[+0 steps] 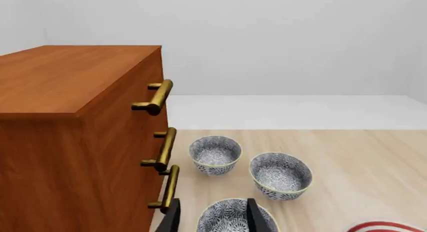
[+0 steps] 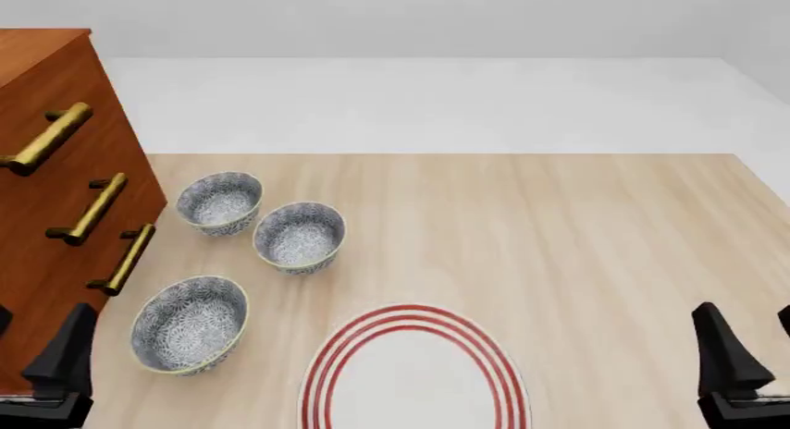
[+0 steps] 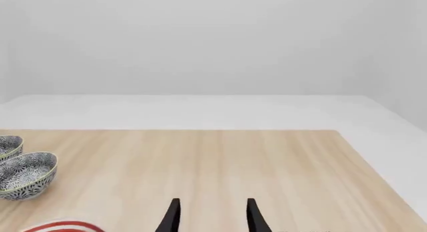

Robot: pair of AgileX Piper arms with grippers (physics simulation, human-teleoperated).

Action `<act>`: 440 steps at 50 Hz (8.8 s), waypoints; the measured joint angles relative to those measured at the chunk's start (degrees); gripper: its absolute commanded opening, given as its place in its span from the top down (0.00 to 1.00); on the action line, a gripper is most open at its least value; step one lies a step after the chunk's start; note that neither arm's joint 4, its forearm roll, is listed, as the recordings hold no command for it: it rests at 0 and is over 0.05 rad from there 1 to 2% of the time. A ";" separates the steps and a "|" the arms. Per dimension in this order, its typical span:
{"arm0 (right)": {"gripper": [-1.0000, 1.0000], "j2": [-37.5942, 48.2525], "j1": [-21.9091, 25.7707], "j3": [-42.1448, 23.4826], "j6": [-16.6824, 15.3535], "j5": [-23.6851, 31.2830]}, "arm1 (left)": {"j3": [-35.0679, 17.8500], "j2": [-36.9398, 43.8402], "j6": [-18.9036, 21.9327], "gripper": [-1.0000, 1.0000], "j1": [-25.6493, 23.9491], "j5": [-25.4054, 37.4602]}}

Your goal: Pick up the bowl and put it in the middle on the plate.

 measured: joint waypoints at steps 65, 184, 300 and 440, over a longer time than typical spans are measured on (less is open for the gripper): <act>0.00 58.01 14.52 -64.38 4.23 23.39 | -0.15 0.25 0.00 0.00 0.00 -0.06; 0.00 134.02 37.67 -123.46 9.82 46.32 | -0.15 0.25 0.00 0.00 0.00 -0.06; 1.00 140.66 39.47 -122.18 9.39 43.15 | -0.15 0.25 0.00 0.00 0.00 -0.06; 1.00 81.70 45.13 -33.70 30.65 13.44 | -0.15 0.25 0.00 0.00 0.00 -0.06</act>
